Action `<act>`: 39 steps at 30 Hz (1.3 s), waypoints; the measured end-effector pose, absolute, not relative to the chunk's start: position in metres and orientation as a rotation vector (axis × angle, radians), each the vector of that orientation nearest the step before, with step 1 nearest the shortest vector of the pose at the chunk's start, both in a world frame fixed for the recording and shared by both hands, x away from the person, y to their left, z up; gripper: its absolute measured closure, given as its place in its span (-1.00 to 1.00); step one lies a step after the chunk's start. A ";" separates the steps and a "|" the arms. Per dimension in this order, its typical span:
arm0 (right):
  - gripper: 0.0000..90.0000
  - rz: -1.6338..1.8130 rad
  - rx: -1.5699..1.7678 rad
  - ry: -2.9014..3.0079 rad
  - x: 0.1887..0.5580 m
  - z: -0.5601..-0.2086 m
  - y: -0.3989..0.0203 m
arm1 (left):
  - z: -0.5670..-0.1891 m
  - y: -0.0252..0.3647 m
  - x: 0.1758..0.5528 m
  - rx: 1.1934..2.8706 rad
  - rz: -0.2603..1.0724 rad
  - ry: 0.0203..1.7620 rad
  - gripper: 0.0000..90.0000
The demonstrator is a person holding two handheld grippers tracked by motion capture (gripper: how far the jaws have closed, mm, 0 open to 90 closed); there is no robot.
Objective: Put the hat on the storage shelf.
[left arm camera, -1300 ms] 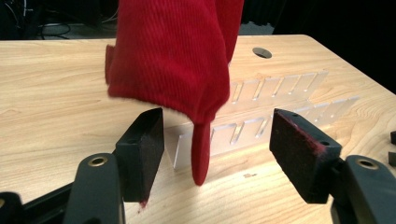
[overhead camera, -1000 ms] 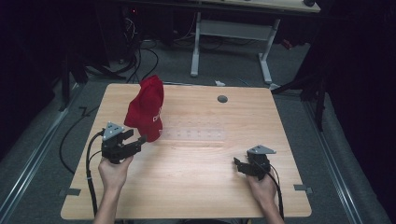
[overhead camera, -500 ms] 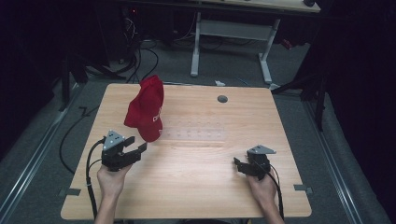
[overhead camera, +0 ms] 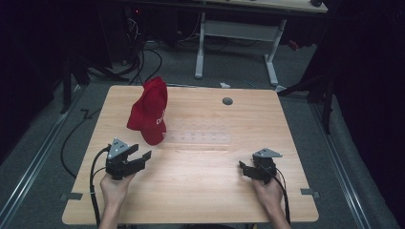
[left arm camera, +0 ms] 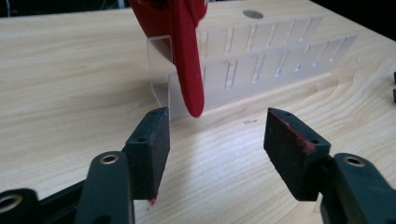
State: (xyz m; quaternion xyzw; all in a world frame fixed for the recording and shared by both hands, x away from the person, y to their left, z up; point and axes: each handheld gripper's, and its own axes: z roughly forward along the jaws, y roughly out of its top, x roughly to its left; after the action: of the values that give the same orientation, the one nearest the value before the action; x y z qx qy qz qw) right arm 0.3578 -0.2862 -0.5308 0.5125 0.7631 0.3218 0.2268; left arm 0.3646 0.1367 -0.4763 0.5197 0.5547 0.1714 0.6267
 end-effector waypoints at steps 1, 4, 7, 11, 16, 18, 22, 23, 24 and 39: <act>-0.23 0.887 1.410 2.103 0.358 -0.531 -0.286 | -0.479 0.136 0.365 1.201 0.399 1.274 -0.11; -0.23 0.887 1.413 2.103 0.358 -0.531 -0.286 | -0.486 0.135 0.365 1.228 0.391 1.291 -0.13; -0.23 0.887 1.412 2.103 0.358 -0.531 -0.286 | -0.493 0.135 0.367 1.236 0.387 1.313 -0.13; -0.23 0.887 1.413 2.103 0.358 -0.531 -0.286 | -0.501 0.137 0.370 1.237 0.379 1.346 -0.13; -0.23 0.887 1.412 2.104 0.358 -0.531 -0.286 | -0.510 0.138 0.372 1.241 0.394 1.366 -0.17; -0.23 0.887 1.412 2.103 0.358 -0.531 -0.286 | -0.514 0.139 0.373 1.241 0.398 1.377 -0.18; -0.23 0.887 1.412 2.103 0.358 -0.531 -0.286 | -0.520 0.139 0.376 1.248 0.415 1.390 -0.20; -0.23 0.887 1.412 2.103 0.358 -0.531 -0.286 | -0.522 0.139 0.376 1.249 0.419 1.394 -0.21; -0.23 0.887 1.412 2.103 0.358 -0.531 -0.286 | -0.523 0.139 0.377 1.250 0.423 1.397 -0.21; -0.23 0.887 1.409 2.104 0.358 -0.531 -0.286 | -0.546 0.136 0.386 1.320 0.542 1.436 -0.26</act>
State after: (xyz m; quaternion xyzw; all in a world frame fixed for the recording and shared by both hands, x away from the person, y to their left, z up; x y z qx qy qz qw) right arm 0.3578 -0.2864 -0.5308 0.5114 0.7637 0.3218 0.2272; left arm 0.3859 0.1360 -0.5460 0.5529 0.6014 0.2270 0.5302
